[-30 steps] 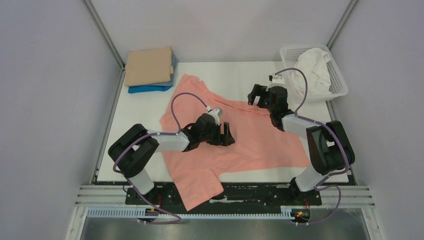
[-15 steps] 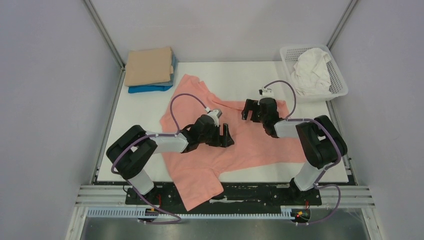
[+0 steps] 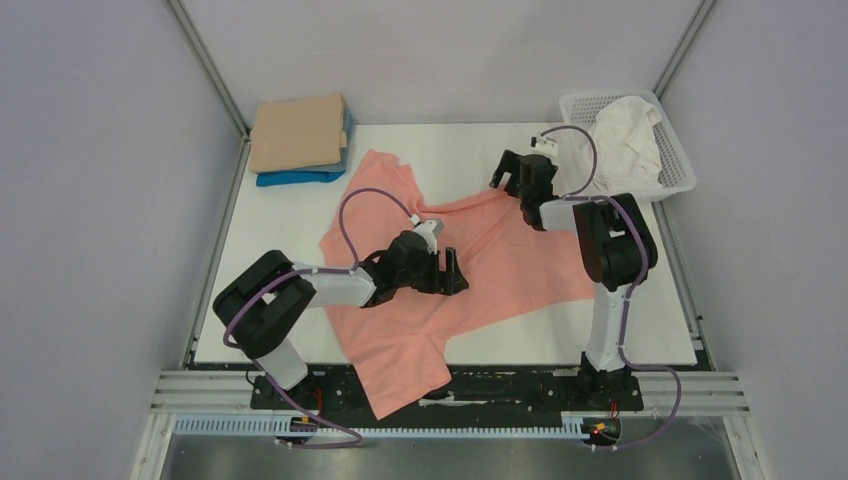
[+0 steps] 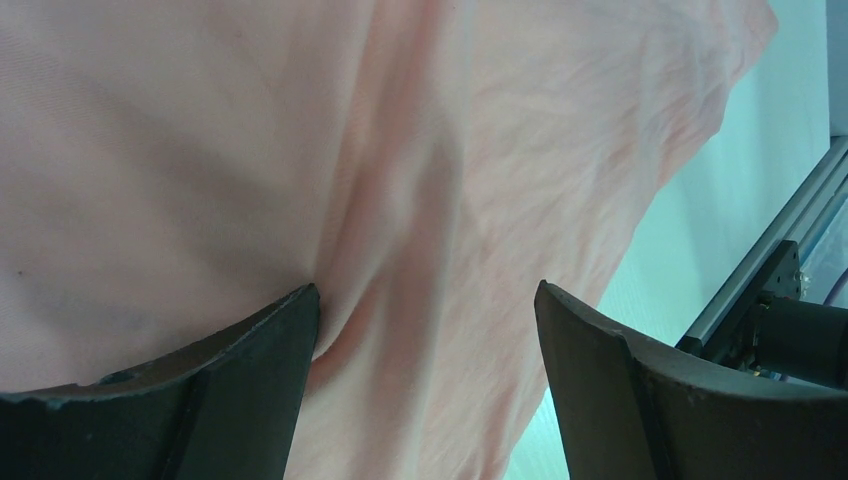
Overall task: Fold and stack the t-shirts
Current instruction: Flatten out the tshirt
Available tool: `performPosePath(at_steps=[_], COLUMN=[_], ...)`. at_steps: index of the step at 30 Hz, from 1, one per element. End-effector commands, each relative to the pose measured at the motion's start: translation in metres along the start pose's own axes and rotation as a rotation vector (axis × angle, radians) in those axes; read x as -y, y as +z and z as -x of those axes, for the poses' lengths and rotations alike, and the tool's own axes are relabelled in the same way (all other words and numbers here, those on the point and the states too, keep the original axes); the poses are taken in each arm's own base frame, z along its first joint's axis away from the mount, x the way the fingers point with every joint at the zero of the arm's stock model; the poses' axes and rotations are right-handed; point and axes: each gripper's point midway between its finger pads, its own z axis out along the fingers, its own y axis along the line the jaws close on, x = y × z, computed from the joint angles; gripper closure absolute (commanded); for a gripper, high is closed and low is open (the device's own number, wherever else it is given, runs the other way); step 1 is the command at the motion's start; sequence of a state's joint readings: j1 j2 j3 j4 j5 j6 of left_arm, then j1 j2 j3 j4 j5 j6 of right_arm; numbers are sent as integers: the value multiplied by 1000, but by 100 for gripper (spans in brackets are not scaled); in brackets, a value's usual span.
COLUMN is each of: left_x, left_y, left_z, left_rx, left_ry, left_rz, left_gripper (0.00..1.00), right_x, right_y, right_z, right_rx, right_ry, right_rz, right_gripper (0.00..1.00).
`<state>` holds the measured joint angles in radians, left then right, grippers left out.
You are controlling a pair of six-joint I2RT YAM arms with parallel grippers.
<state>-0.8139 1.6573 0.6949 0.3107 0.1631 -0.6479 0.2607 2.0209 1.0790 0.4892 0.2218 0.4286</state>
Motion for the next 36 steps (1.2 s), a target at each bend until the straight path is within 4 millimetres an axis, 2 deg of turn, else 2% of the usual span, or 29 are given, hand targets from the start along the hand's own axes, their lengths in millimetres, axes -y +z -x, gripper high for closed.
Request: performPosePath(at_steps=[1, 3, 5, 9, 12, 16, 18, 21, 24, 28, 31, 34, 36], left_x=[-52, -50, -46, -41, -33, -13, -6, 10, 7, -30, -61, -87, -107], left_y=[-10, -9, -9, -9, -9, -8, -10, -22, -45, -77, -97, -103, -101], left_z=[-79, -76, -74, -66, -50, -18, -4, 26, 41, 56, 56, 56, 56], left_rx=[-251, -244, -243, -220, -182, -117, -94, -20, 23, 112, 135, 153, 157], left_ry=[-66, -64, -61, -52, -33, 8, 19, 52, 74, 44, 4, -69, -130], left_rz=[179, 173, 161, 150, 135, 104, 106, 99, 168, 392, 543, 589, 608], left_gripper=[13, 13, 13, 13, 13, 13, 13, 13, 13, 12, 12, 13, 12], right_x=[-20, -30, -31, -26, -34, -39, -39, -34, -19, -1, 6, 14, 20], right_y=[39, 48, 55, 71, 60, 39, 24, -15, -54, -98, -122, -132, -130], right_z=[39, 37, 40, 68, 94, 137, 141, 131, 107, 48, 5, -20, -30], right_rx=[85, 70, 87, 132, 161, 160, 108, 92, 50, -77, -128, -157, -174], right_ry=[10, -3, -15, -62, -105, -227, -267, -276, -273, -203, -179, -164, -167], right_rz=[60, 105, 107, 47, 70, 36, 33, 68, 74, 91, 130, 138, 123], right_gripper=[2, 2, 2, 2, 2, 2, 2, 2, 2, 2, 2, 2, 2])
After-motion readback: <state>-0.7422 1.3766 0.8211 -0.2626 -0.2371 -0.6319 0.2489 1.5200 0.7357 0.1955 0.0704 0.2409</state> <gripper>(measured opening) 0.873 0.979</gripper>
